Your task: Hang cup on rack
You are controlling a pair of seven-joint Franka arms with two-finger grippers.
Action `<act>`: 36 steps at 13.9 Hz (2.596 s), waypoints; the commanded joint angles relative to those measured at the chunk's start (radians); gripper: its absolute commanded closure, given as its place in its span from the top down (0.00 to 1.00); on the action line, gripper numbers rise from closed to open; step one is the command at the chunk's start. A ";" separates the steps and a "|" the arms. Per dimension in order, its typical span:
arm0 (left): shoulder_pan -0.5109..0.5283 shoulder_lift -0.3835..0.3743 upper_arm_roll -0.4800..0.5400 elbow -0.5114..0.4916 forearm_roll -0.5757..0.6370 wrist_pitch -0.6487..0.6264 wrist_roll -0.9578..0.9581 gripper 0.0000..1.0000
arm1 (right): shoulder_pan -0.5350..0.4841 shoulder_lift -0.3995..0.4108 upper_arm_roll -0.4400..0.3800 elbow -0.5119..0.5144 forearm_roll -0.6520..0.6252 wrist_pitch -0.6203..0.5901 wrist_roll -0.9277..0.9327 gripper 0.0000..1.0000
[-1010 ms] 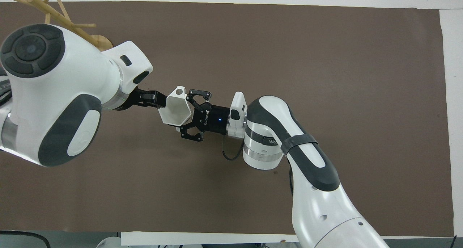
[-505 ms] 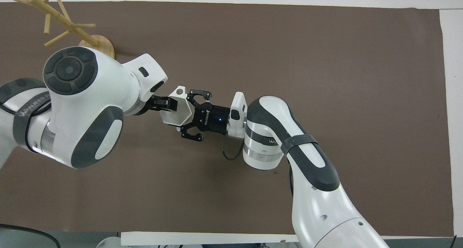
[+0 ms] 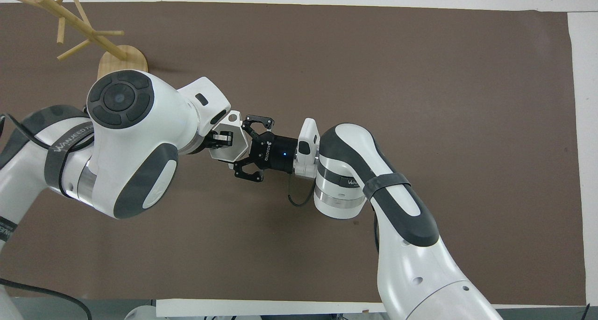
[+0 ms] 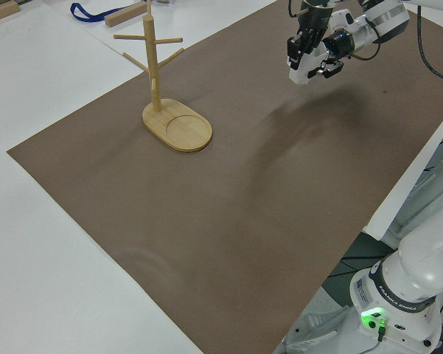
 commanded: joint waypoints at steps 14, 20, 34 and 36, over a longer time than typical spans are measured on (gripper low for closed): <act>0.034 0.011 0.024 -0.042 0.051 0.279 -0.242 0.00 | -0.175 -0.053 0.001 -0.126 -0.141 -0.142 -0.027 0.99; 0.151 -0.070 0.024 -0.346 0.054 0.799 -0.271 0.00 | -0.537 -0.071 0.001 -0.132 -0.628 -0.377 -0.018 0.99; 0.349 0.158 0.014 -0.283 0.057 1.238 -0.272 0.00 | -0.882 -0.416 -0.005 0.122 -1.776 -0.606 0.977 0.99; 0.365 0.167 0.014 -0.266 0.057 1.238 -0.271 0.00 | -0.876 -0.470 0.001 0.152 -1.937 -0.609 1.190 0.99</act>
